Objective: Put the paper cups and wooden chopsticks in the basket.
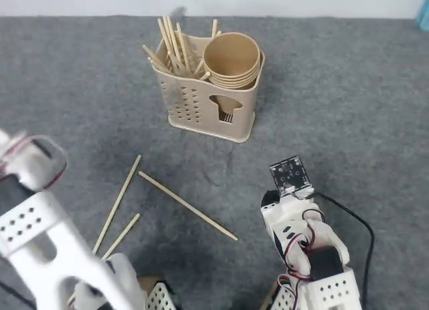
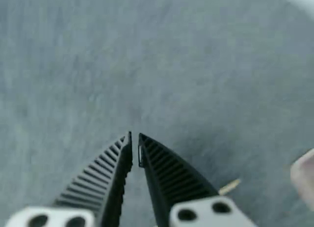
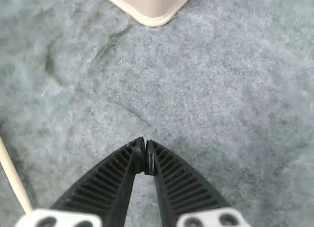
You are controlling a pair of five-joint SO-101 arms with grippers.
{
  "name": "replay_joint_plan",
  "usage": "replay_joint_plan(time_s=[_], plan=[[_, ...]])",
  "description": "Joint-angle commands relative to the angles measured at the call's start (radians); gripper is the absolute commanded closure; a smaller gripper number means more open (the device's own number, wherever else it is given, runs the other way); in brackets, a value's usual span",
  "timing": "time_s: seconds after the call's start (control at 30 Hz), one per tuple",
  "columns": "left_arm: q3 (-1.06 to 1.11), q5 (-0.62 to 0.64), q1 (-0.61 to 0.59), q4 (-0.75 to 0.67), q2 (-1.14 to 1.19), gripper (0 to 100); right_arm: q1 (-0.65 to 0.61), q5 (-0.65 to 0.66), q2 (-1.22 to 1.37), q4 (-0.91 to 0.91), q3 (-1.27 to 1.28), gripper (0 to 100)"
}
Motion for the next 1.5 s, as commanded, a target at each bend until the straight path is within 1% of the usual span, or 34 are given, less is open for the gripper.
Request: replay_joint_plan(time_s=[0.0, 0.1, 0.17, 0.27, 0.37, 0.43, 0.5, 0.57, 0.67, 0.83, 0.9, 1.03, 1.13, 1.17, 1.27, 1.37, 1.47], plan=[[0.165, -0.006, -0.124, -0.104, -0.028, 98, 0.002, 0.048, -0.005, -0.025, -0.015, 99.0], [0.275, -0.025, -0.279, -0.195, -0.028, 98, -0.028, 0.118, 0.005, -0.024, -0.089, 98.9], [0.343, -0.084, -0.373, -0.256, -0.028, 98, -0.064, 0.13, 0.005, -0.031, -0.132, 98.9], [0.438, -0.166, -0.437, -0.304, -0.026, 98, -0.18, 0.13, 0.007, -0.033, -0.183, 98.9], [0.507, -0.262, -0.468, -0.338, -0.021, 98, -0.295, 0.129, 0.007, -0.035, -0.219, 98.9], [0.538, -0.348, -0.482, -0.358, -0.02, 98, -0.349, 0.129, 0.008, -0.035, -0.242, 98.8], [0.545, -0.393, -0.519, -0.371, -0.02, 98, -0.384, 0.129, 0.015, -0.035, -0.265, 98.8], [0.547, -0.385, -0.552, -0.391, -0.02, 98, -0.41, 0.127, 0.059, -0.041, -0.298, 98.7], [0.549, -0.296, -0.56, -0.397, -0.018, 96, -0.46, 0.127, 0.22, -0.117, -0.362, 98.7], [0.545, -0.147, -0.566, -0.399, -0.018, 82, -0.564, 0.126, 0.641, -0.272, -0.512, 98.7], [0.545, -0.115, -0.566, -0.4, -0.018, 79, -0.585, 0.126, 0.816, -0.349, -0.585, 98.7], [0.544, -0.1, -0.568, -0.402, -0.018, 79, -0.604, 0.126, 1.162, -0.452, -0.767, 96.7], [0.549, -0.098, -0.568, -0.43, -0.018, 79, -0.604, 0.126, 1.411, -0.453, -0.944, 91.4], [0.549, -0.098, -0.568, -0.431, -0.018, 79, -0.604, 0.126, 1.486, -0.45, -1.005, 91.0], [0.549, -0.089, -0.568, -0.434, -0.018, 79, -0.604, 0.126, 1.69, -0.447, -1.175, 93.4], [0.549, -0.044, -0.568, -0.436, -0.018, 79, -0.608, 0.126, 1.847, -0.446, -1.298, 93.9], [0.542, -0.035, -0.603, -0.439, -0.018, 79, -0.622, 0.126, 1.969, -0.446, -1.396, 93.9]])
